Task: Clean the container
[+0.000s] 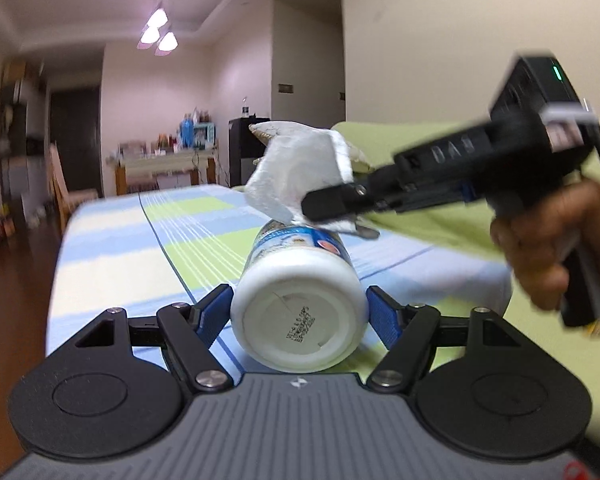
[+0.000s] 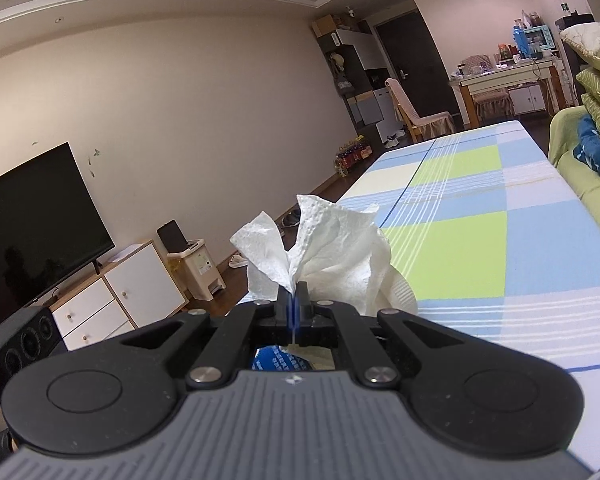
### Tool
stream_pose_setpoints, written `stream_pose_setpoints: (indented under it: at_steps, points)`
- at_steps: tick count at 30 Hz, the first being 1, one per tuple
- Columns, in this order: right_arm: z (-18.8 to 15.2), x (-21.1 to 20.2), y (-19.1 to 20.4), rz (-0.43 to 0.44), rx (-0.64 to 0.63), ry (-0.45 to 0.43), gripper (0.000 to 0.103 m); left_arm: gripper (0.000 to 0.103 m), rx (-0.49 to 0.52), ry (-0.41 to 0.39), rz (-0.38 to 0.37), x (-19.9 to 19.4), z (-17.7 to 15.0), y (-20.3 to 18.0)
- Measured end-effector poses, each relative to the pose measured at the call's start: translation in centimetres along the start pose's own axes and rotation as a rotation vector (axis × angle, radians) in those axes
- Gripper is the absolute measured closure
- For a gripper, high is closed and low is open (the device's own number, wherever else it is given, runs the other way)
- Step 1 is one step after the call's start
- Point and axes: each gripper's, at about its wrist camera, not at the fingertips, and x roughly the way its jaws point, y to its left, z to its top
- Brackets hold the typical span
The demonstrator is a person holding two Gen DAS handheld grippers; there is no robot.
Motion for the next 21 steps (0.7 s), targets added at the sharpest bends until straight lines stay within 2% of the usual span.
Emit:
stream_pose_setpoints:
  at_steps: [4, 6, 7, 13, 15, 17, 21]
  points:
    - [-0.1, -0.1, 0.0, 0.0, -0.001, 0.001, 0.103, 0.03, -0.066, 0.025, -0.021, 0.1, 0.4, 0.9]
    - [-0.2, -0.2, 0.2, -0.006, -0.004, 0.005, 0.103, 0.031, -0.019, 0.029, -0.011, 0.0, 0.5, 0.6]
    - [-0.2, -0.3, 0.4, -0.004, -0.008, 0.009, 0.103, 0.031, 0.011, 0.03, -0.005, 0.0, 0.5, 0.4]
    - [-1.1, -1.0, 3.0, 0.106, -0.045, 0.059, 0.103, 0.031, 0.382, 0.022, 0.076, -0.2, -0.4, -3.2]
    - [-0.8, -0.8, 2.9, 0.093, -0.046, 0.057, 0.103, 0.031, 0.461, 0.014, 0.09, -0.2, -0.8, -4.0]
    - [-0.3, -0.4, 2.3, 0.07, -0.034, 0.047, 0.103, 0.031, 0.503, 0.009, 0.097, -0.2, -1.1, -4.5]
    - [0.7, 0.4, 0.7, 0.032, 0.007, 0.025, 0.103, 0.031, 0.492, 0.009, 0.096, -0.3, -1.1, -4.5]
